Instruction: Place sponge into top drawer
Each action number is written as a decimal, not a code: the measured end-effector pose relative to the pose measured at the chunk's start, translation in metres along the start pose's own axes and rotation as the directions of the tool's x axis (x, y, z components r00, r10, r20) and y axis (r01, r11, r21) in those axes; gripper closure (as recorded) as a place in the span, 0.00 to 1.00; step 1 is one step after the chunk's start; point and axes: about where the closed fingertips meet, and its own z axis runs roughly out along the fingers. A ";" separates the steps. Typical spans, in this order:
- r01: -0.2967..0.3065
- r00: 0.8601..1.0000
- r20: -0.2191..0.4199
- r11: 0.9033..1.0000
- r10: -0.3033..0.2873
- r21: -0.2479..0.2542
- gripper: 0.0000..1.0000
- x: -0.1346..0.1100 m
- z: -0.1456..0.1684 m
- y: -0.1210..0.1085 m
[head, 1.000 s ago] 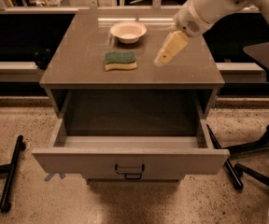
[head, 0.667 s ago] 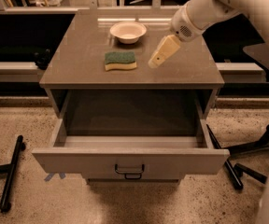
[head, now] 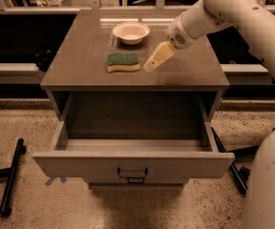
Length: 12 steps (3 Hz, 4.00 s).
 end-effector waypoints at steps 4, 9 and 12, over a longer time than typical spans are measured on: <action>-0.012 0.996 0.088 0.992 0.023 -0.123 0.02 -0.034 0.087 0.030; 0.056 0.974 0.225 0.992 -0.030 -0.109 1.00 -0.045 -0.009 0.075; 0.001 0.990 0.136 0.984 0.023 -0.177 1.00 -0.007 -0.027 0.128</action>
Offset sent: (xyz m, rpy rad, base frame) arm 0.0189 0.0594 -0.0164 0.1068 0.0127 0.0614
